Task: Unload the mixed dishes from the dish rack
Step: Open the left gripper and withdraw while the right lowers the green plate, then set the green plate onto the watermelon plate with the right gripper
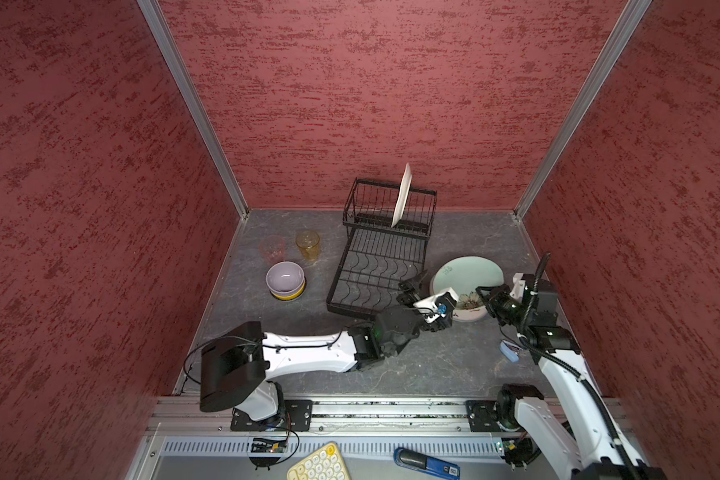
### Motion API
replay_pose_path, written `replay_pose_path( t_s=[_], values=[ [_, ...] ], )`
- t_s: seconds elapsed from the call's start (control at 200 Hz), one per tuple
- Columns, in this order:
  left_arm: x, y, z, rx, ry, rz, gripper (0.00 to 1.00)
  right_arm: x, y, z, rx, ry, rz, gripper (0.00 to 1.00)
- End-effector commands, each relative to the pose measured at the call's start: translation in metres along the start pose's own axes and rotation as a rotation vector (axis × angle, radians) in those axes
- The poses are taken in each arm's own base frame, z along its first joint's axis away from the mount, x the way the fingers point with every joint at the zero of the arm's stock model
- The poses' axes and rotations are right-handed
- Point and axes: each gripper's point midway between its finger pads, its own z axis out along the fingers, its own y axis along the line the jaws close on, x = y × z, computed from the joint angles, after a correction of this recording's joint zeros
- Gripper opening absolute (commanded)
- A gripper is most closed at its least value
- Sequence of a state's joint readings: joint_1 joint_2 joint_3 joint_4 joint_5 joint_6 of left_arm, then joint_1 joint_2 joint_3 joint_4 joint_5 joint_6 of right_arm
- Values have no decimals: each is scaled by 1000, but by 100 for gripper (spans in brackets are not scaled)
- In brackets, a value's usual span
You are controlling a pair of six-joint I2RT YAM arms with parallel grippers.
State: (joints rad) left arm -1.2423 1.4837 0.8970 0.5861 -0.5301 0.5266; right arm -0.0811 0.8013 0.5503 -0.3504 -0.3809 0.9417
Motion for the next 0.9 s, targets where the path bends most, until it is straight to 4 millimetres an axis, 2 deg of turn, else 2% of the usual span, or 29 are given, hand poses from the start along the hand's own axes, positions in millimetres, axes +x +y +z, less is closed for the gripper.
replay_pose_path(
  t_s=[0.0,0.16,0.421,0.581,0.646,0.696,0.776,0.897],
  values=[
    [5,13,-14,-32,17,-76,100,-35,23,-7,-61,-154,-47,0],
    [7,33,-32,-76,18,-118,100,-39,6,1,-7,-179,-29,0],
    [19,52,-42,-120,74,-161,100,-30,-7,25,-11,-105,18,0],
    [17,63,-58,-114,60,-277,100,-30,-20,36,50,-84,14,0],
    [18,68,-64,-117,56,-311,100,-29,-22,40,53,-73,17,8],
    [21,72,-68,-124,54,-324,100,-27,-22,43,44,-62,12,24],
    [27,82,-72,-151,60,-337,100,-25,-28,46,60,-52,17,43],
    [34,93,-76,-169,64,-365,100,-22,-36,49,97,-32,9,57]
  ],
)
